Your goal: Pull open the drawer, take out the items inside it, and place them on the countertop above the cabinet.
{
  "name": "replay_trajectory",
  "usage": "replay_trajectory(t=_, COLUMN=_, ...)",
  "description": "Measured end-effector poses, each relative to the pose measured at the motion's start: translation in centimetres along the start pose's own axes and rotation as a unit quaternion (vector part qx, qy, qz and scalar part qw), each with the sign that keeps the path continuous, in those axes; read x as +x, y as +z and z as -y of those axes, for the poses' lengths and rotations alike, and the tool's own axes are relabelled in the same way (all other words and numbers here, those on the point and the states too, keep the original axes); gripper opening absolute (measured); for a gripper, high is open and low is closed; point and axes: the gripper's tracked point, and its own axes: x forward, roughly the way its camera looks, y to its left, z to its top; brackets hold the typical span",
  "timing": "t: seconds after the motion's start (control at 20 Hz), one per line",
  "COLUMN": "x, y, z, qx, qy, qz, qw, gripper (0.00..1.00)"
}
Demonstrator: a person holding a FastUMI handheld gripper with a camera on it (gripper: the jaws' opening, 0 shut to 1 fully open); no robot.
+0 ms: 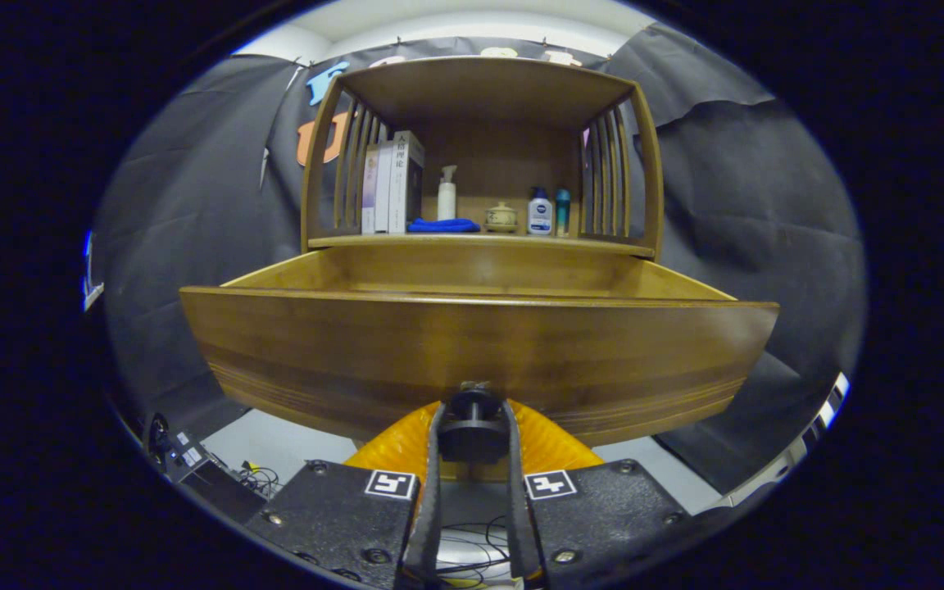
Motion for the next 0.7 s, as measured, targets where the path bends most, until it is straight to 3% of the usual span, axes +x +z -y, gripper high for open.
replay_trajectory(t=0.1, x=0.0, y=-0.1, z=0.1, qx=-0.001, qy=0.003, qz=0.001, qw=1.000, gripper=0.38)
replay_trajectory(t=0.5, x=-6.0, y=6.0, z=2.3, qx=0.006, qy=0.009, qz=0.078, qw=0.997, gripper=0.96)
replay_trajectory(t=0.55, x=-6.7, y=7.1, z=2.9, qx=0.014, qy=0.010, qz=0.082, qw=0.997, gripper=1.00)
replay_trajectory(t=0.7, x=-7.8, y=11.5, z=4.0, qx=0.039, qy=0.016, qz=0.102, qw=0.994, gripper=1.00)
